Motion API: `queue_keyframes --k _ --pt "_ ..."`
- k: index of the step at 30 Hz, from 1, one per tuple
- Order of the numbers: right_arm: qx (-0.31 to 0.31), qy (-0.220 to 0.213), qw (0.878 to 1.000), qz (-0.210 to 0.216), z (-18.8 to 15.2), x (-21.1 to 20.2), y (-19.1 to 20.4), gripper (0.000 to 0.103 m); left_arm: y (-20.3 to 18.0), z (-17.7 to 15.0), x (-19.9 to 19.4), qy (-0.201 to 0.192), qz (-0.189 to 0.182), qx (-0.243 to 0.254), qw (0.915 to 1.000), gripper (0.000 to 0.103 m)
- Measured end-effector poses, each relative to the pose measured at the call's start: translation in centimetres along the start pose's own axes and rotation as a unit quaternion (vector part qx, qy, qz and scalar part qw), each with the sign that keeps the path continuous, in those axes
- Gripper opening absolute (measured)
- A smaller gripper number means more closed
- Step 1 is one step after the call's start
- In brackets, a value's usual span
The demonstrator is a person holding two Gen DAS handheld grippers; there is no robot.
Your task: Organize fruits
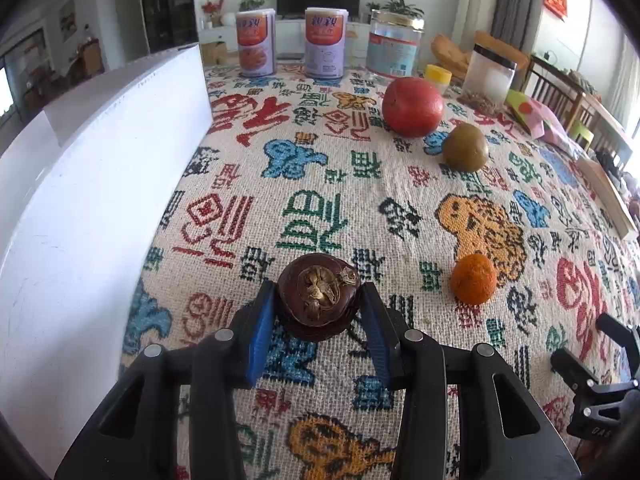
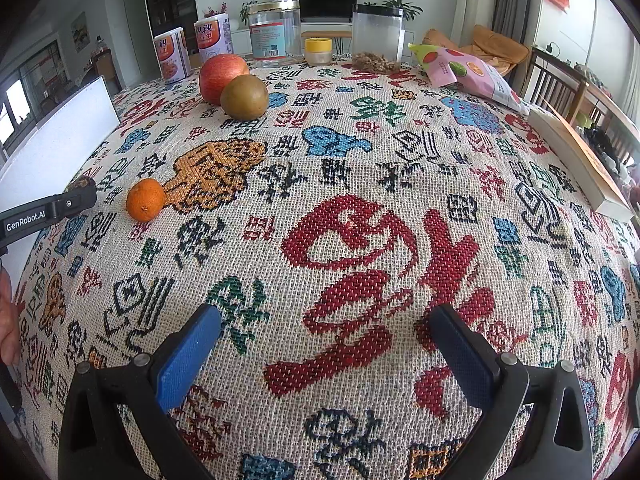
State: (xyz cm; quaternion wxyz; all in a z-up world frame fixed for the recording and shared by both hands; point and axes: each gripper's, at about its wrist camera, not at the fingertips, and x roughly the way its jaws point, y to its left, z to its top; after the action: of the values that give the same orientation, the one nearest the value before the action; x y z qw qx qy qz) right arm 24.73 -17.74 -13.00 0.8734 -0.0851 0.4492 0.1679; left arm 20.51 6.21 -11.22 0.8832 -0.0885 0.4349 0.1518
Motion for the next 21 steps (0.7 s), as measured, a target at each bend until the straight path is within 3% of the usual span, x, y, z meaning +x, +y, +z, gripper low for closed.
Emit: queue_keyframes --k 4,7,9,12,14,21 --pt "0.0 0.0 1.0 0.0 0.0 0.0 0.0 0.103 0.1 -1.3 0.2 -0.005 0.007 0.007 0.9999 0.044" --pt "0.0 0.0 1.0 0.0 0.0 0.0 0.0 0.103 -0.1 -1.6 0.1 -0.01 0.018 0.014 0.9997 0.052" --pt "0.0 0.0 1.0 0.0 0.0 0.0 0.0 0.103 -0.1 -1.9 0.1 -0.011 0.034 0.016 0.9992 0.083" --pt "0.0 0.0 1.0 0.0 0.0 0.0 0.0 0.103 0.1 -2.1 0.4 -0.002 0.043 0.013 0.999 0.098" --pt "0.0 0.0 1.0 0.0 0.0 0.0 0.0 0.103 0.6 -2.2 0.8 0.006 0.041 -0.001 0.9991 0.103" --pt "0.0 0.0 1.0 0.001 0.0 0.0 0.0 0.103 0.8 -2.3 0.9 0.009 0.029 -0.01 0.9995 0.102"
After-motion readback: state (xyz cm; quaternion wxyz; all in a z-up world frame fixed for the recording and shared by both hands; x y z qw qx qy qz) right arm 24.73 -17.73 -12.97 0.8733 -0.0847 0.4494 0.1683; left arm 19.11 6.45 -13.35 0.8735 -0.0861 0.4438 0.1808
